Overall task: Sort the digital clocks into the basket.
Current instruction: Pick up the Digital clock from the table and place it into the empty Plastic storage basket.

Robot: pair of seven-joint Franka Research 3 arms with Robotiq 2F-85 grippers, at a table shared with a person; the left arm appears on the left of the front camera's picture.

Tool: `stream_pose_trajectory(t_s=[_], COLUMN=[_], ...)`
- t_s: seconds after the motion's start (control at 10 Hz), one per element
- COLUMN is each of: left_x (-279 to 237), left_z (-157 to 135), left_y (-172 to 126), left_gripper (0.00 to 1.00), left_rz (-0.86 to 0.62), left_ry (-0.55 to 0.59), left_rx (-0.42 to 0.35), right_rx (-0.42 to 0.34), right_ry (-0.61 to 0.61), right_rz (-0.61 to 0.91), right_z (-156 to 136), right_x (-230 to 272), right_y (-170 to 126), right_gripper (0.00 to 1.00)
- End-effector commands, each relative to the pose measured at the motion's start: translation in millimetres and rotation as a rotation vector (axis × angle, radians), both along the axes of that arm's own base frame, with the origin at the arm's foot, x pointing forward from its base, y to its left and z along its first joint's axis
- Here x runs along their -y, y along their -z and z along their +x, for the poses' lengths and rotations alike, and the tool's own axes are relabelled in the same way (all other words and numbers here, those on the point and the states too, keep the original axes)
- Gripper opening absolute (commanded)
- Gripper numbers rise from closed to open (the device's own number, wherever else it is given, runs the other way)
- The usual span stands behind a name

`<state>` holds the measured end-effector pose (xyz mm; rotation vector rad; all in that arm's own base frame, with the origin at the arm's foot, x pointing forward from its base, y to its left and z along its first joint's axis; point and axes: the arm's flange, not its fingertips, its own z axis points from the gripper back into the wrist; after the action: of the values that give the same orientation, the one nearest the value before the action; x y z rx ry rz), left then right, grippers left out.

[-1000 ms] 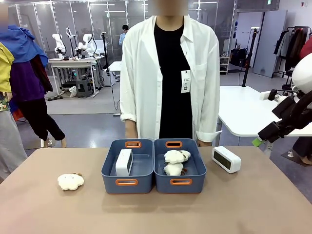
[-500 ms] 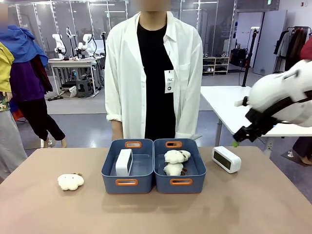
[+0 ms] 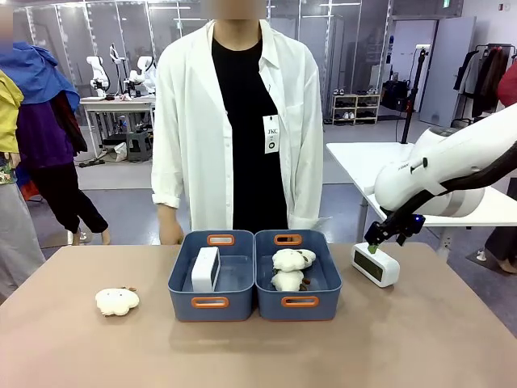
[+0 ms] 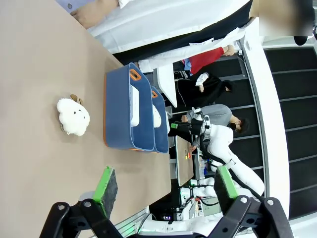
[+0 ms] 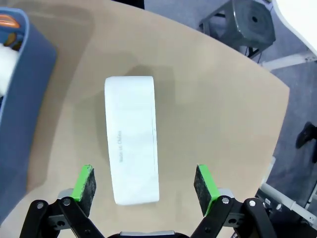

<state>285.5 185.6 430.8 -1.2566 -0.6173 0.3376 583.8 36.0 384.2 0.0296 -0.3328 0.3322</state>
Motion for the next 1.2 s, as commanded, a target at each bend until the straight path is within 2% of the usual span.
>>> stream_pose_trajectory(t_s=[0.0,0.5,0.7,1.1], left_x=[-2.6,-2.6,-2.6,-2.6], left_z=[-1.2,-1.2,-1.2,-1.2], left_y=[-2.2,-2.2,-2.2,-2.2], left_gripper=[1.00,1.00,1.00,1.00], left_rz=[-0.004,-0.004,-0.004,-0.004], left_ry=[0.007,0.007,0.007,0.007], left_rx=[0.021,0.021,0.021,0.021], right_rx=[-0.063,-0.130,-0.144,-0.166], right_ry=[0.022,0.020,0.016,0.031], right_rz=[0.022,-0.021,-0.025,-0.020], right_z=[11.6,26.5,34.8,28.9], right_x=[-10.4,-14.8,-14.0,-11.6], right_y=[9.8,55.3,64.8,61.3], right_gripper=[1.00,1.00,0.81,0.41])
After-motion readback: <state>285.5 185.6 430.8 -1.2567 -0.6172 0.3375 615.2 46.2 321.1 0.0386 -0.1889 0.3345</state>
